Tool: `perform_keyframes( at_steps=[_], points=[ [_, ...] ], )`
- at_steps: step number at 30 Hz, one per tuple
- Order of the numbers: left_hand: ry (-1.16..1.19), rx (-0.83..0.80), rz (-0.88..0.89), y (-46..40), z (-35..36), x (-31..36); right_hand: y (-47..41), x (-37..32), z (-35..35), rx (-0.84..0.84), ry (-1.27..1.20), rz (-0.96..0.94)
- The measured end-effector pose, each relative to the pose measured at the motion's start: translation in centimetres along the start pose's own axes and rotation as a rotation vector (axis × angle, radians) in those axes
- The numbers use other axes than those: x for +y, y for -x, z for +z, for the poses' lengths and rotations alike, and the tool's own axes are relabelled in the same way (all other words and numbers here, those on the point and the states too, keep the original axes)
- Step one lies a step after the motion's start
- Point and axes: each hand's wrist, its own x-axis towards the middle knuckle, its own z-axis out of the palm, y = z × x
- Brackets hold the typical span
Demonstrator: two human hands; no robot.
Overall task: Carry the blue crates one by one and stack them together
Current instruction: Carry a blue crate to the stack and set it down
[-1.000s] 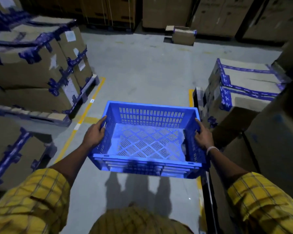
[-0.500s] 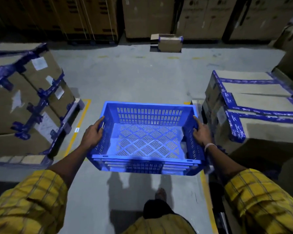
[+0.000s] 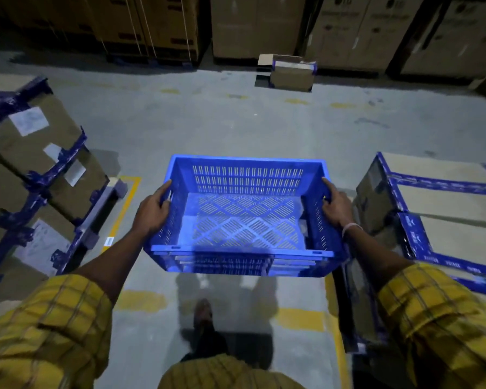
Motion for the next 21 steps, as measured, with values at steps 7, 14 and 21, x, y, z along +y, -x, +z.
perform_keyframes(
  at_steps=[7,14,21],
  points=[
    [0.009,-0.038,0.028,-20.6,3.6,-2.8,-16.2,-4.4,4.5,0.043,-0.006,0.042],
    [-0.015,-0.078,0.069,-39.0,3.5,-1.7,-31.7,-8.0,6.6,0.058,-0.017,0.124],
    [-0.024,-0.103,0.056,-55.5,6.8,-0.2,-48.7,-8.6,8.5,0.057,-0.006,0.157]
  ],
)
